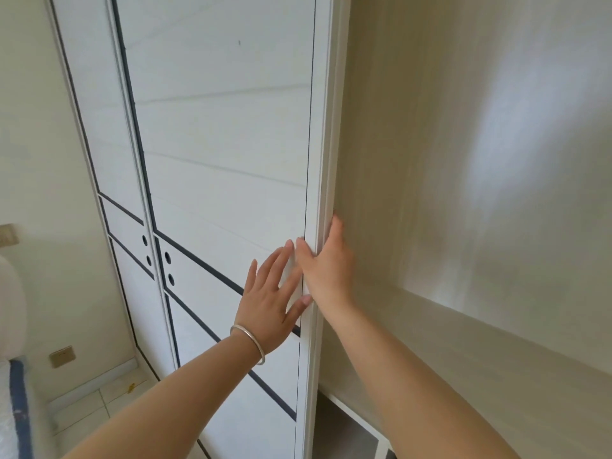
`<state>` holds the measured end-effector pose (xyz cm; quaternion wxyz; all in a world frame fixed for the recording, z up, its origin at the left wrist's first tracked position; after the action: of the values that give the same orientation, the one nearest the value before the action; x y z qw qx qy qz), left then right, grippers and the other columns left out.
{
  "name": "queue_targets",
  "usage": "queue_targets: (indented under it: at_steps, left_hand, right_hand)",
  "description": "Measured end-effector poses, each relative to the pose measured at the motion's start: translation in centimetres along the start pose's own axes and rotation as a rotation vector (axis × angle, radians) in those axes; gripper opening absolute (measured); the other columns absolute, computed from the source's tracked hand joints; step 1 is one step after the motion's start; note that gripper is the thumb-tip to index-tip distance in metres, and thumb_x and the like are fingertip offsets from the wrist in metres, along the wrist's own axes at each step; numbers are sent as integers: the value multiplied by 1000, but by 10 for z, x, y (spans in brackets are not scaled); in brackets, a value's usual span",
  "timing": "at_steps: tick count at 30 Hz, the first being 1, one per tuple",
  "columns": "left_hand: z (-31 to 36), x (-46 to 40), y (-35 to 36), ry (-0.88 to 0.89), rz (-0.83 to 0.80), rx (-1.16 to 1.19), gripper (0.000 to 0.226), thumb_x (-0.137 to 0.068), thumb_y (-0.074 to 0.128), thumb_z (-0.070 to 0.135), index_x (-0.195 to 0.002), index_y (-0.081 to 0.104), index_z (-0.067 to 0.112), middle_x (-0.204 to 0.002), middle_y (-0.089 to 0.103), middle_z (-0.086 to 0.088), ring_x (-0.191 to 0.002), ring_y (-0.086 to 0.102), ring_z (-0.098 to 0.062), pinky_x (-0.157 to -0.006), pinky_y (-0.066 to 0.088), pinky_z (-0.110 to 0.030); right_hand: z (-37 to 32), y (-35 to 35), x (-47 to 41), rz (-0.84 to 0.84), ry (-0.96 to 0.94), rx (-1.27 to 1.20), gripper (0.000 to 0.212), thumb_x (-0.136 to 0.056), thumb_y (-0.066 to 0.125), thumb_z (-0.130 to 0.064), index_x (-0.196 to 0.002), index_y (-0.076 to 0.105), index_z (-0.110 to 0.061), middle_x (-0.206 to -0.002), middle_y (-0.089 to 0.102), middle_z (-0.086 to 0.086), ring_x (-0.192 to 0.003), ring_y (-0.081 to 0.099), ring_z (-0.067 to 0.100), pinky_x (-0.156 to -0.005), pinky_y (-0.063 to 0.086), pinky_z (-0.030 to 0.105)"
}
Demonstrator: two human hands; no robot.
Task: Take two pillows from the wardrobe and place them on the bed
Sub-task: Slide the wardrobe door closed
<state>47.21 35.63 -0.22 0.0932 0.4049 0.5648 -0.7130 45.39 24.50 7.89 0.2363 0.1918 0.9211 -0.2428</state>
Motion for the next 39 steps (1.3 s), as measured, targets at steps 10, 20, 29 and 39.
queue_targets:
  at_steps: [10,20,29,39]
  left_hand:
    - [39,-1,-7,264,35,-192,63,-96,13,54,-150,5,22,-155,13,-9,-143,15,-28,-112,19,-53]
    - [117,6,-7,408,156,-123,66,-97,15,53,-150,2,15,-155,13,-14,-145,4,-29,-112,18,-54]
    - [219,18,-6,570,311,41,67,-97,14,53,-150,0,16,-159,-14,-7,-147,-7,-26,-116,8,-54]
    - [324,28,-13,692,477,252,59,-97,26,36,-151,5,21,-160,-11,1,-148,0,-19,-118,6,-49]
  right_hand:
    - [16,-44,23,-20,6,-60,63,-93,48,-29,-144,15,-13,-143,39,8,-128,40,24,-85,28,20]
    - [28,-117,58,87,7,-74,60,-92,51,-26,-142,20,-15,-116,34,-11,-106,35,4,-82,24,12]
    - [52,-207,102,350,-22,-9,48,-90,53,-25,-134,36,-18,-118,53,-9,-106,51,7,-85,39,8]
    - [66,-305,151,721,-282,624,60,-91,40,-27,-144,18,-7,-148,30,12,-136,23,18,-115,12,22]
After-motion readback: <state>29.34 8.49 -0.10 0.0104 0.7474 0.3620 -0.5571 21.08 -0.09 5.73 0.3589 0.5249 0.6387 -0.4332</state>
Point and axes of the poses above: each hand's wrist, its own x-axis away from the middle knuckle, its own y-axis out of the palm, z = x × y, the point moved 3 cm from there along -x, towards the middle knuckle
